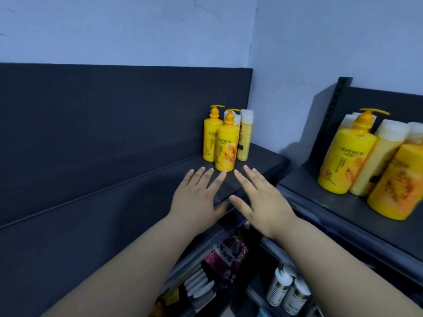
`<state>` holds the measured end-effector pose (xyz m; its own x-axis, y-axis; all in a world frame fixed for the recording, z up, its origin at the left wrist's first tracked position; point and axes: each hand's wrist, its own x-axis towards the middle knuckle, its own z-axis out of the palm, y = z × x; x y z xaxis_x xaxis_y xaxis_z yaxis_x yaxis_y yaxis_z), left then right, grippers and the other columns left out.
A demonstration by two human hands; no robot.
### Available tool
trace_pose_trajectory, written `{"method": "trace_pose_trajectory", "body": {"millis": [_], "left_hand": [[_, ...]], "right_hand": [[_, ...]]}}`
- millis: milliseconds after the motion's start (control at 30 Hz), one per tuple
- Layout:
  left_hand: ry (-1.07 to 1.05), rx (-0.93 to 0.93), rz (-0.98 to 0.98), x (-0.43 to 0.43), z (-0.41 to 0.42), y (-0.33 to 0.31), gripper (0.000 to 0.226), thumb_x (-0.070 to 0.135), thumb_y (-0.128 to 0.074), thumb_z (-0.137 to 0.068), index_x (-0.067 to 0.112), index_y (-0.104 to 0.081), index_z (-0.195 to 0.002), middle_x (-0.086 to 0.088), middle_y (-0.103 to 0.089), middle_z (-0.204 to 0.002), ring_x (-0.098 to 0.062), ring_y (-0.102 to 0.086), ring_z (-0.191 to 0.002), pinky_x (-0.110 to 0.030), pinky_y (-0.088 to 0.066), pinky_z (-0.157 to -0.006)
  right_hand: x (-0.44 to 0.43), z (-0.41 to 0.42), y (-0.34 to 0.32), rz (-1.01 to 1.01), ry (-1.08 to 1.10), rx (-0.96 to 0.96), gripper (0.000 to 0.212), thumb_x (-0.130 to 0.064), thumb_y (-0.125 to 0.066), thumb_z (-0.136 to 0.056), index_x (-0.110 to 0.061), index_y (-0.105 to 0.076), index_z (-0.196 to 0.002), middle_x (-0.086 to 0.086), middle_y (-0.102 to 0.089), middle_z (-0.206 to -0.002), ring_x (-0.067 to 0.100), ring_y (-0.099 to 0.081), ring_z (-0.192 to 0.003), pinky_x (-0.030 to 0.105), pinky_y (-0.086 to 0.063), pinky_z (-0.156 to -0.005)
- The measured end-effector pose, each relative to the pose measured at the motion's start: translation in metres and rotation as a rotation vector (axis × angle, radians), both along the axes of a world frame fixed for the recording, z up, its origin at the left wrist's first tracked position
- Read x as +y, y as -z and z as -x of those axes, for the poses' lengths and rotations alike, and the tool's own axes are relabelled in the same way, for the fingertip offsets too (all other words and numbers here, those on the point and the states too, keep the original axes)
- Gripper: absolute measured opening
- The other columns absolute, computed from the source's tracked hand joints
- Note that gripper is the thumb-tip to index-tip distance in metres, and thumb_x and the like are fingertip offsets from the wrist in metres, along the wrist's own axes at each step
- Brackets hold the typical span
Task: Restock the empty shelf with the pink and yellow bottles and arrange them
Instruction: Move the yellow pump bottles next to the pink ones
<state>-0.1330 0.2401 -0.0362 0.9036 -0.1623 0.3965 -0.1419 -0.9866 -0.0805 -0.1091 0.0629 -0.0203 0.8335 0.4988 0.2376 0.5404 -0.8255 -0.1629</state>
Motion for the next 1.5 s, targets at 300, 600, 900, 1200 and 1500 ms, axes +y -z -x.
{"method": "trace_pose_trajectory", "body": {"millis": [300,600,900,1200,1500], "left_hand": [[0.028,0.008,0.051,0.008,-0.094,0.006,0.072,0.062,-0.026,-0.092,0.033,0.007,-0.149,-0.002,-0.01,-0.158,-0.019,-0.002,-0.146,-0.036,0.005,-0.118],[0.047,-0.053,0.102,0.032,-0.193,-0.005,0.075,0.06,-0.035,-0.09,0.03,-0.001,-0.15,-0.002,-0.016,-0.157,-0.02,-0.009,-0.145,-0.036,-0.001,-0.119],[0.031,0.027,0.148,0.043,-0.244,0.004,0.079,0.063,-0.034,-0.089,0.028,0.002,-0.15,-0.001,-0.012,-0.158,-0.018,-0.007,-0.145,-0.034,0.002,-0.118],[-0.031,-0.01,0.196,0.034,-0.294,-0.003,0.088,0.066,-0.041,-0.085,0.022,-0.003,-0.15,0.0,-0.019,-0.156,-0.017,-0.012,-0.144,-0.033,-0.001,-0.118],[-0.082,0.008,0.276,0.013,-0.343,0.0,0.099,0.054,-0.07,-0.067,0.01,-0.023,-0.143,-0.006,-0.027,-0.148,-0.022,-0.024,-0.138,-0.032,-0.015,-0.116]], "right_hand": [[0.004,-0.085,0.001,0.054,0.047,-0.006,0.079,-0.068,-0.011,-0.082,-0.03,-0.002,-0.15,-0.003,0.003,-0.159,0.012,0.006,-0.146,0.027,0.001,-0.116],[0.022,-0.179,-0.02,0.053,0.124,-0.025,0.073,-0.06,-0.028,-0.093,-0.025,-0.003,-0.151,-0.001,0.003,-0.16,0.013,0.004,-0.146,0.03,-0.002,-0.117],[0.04,-0.237,-0.008,-0.055,0.115,0.067,0.082,-0.061,-0.034,-0.091,-0.018,0.0,-0.152,-0.001,0.001,-0.16,0.013,0.002,-0.146,0.03,-0.005,-0.118],[0.056,-0.303,-0.016,-0.213,0.077,0.137,0.092,-0.061,-0.048,-0.087,-0.016,0.0,-0.151,0.002,-0.006,-0.159,0.017,-0.007,-0.146,0.034,-0.013,-0.118],[0.063,-0.351,-0.005,-0.234,0.026,0.089,0.09,-0.045,-0.069,-0.076,-0.005,-0.023,-0.142,0.011,-0.026,-0.144,0.025,-0.034,-0.13,0.031,-0.03,-0.108]]}}
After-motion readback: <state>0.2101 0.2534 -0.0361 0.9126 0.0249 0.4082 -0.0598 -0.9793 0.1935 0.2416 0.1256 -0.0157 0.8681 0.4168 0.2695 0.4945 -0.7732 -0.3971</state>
